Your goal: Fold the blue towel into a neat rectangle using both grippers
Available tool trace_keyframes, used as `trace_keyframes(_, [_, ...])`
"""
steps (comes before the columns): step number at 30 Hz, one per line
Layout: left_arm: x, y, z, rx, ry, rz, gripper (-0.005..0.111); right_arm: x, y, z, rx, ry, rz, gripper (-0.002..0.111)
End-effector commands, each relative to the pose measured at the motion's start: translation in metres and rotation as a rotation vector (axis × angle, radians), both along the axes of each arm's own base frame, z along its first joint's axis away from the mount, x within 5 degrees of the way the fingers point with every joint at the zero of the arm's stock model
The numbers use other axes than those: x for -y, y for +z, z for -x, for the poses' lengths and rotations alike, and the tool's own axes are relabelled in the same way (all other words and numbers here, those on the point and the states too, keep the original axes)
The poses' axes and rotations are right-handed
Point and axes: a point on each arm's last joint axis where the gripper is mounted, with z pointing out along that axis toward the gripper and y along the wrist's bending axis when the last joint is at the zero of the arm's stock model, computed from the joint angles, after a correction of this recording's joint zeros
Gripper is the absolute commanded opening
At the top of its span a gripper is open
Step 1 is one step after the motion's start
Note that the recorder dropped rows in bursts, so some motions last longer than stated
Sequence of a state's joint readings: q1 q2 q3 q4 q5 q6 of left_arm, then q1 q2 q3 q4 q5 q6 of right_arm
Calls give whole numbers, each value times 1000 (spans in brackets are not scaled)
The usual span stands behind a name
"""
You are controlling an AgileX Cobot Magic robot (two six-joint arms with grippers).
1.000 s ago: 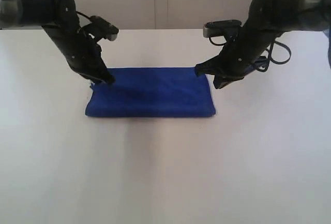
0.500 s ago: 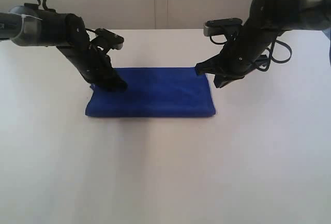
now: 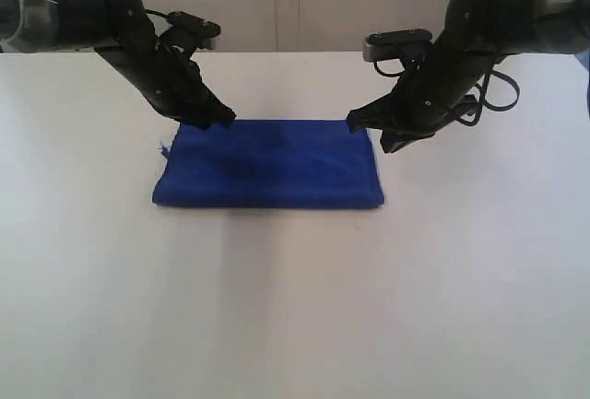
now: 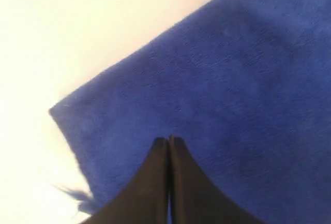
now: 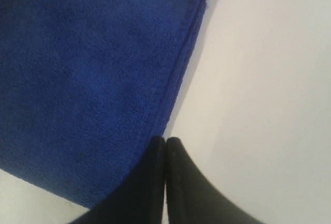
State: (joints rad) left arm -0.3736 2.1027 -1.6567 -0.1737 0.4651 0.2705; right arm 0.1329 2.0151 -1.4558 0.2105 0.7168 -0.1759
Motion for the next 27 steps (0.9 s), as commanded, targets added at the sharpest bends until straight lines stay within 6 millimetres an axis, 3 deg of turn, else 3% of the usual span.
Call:
trace_keyframes(1, [9, -14, 4, -97, -6, 72, 0, 1, 0, -1, 13, -4, 3, 0])
trace_keyframes(8, [20, -43, 7, -170, -50, 58, 0, 1, 0, -1, 13, -4, 3, 0])
trace_keyframes(13, [21, -9, 7, -120, -72, 81, 0, 1, 0, -1, 13, -4, 3, 0])
trace_keyframes(15, [24, -5, 8, -114, -72, 97, 0, 1, 0, -2, 16, -4, 3, 0])
trace_keyframes(24, [40, -41, 13, -202, -89, 92, 0, 1, 0, -2, 25, -7, 1, 0])
trace_keyframes(27, [41, -45, 13, -216, -90, 90, 0, 1, 0, -2, 25, -7, 1, 0])
